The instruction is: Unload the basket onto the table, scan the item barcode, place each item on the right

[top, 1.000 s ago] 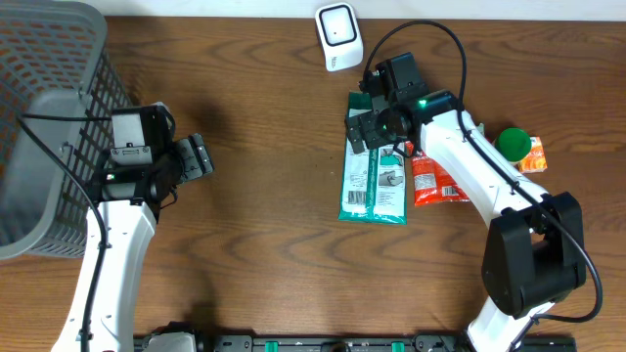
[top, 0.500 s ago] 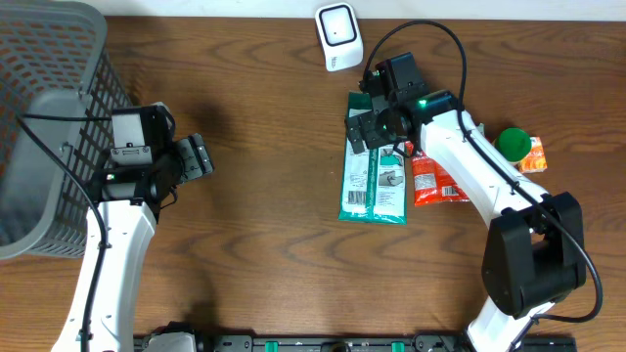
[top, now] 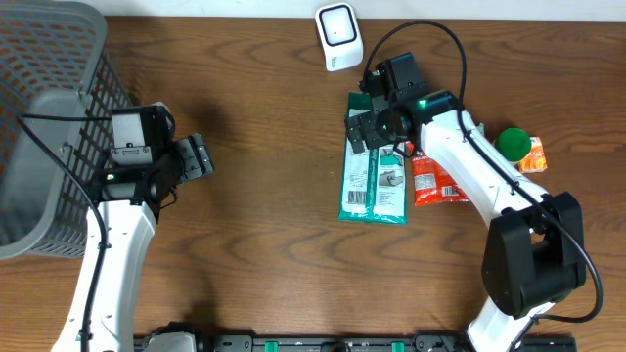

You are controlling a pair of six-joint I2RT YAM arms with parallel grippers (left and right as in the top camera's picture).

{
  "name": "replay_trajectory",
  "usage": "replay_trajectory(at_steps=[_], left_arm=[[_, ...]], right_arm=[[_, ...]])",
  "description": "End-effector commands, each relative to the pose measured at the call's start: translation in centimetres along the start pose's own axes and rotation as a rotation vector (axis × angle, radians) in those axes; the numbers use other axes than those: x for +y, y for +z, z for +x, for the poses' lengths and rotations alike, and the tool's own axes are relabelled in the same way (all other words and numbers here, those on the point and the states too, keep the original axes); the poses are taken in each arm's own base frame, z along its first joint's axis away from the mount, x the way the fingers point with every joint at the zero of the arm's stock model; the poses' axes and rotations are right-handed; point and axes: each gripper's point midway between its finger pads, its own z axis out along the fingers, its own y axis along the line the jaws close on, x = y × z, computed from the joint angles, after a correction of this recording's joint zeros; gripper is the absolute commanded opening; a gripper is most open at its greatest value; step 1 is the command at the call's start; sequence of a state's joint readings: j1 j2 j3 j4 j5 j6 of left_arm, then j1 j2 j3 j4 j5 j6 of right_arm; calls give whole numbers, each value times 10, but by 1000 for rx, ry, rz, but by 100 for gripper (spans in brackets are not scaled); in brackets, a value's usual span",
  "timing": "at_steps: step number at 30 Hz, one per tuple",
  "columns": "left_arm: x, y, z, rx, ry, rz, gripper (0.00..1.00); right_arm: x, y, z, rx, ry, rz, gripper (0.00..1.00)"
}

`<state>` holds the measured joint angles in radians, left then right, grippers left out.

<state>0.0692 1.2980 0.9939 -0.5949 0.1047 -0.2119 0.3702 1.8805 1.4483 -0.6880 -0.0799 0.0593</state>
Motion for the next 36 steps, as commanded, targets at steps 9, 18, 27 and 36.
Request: replay_trajectory(at_steps=[9,18,27,36], left_arm=[[0,-5,-8,-25,7,-4,83],[0,-5,-8,-25,7,-4,84],[0,-5,-8,-25,7,-4,84],[0,-5,-8,-25,7,-4,83]], right_arm=[[-4,-7,-5,-20,-5,4,99],[5,-93,-37,-225,-22,-7,99],[16,-218,-50,-514,-45,-20,99],[23,-304,-39,-713,-62,-31,99]])
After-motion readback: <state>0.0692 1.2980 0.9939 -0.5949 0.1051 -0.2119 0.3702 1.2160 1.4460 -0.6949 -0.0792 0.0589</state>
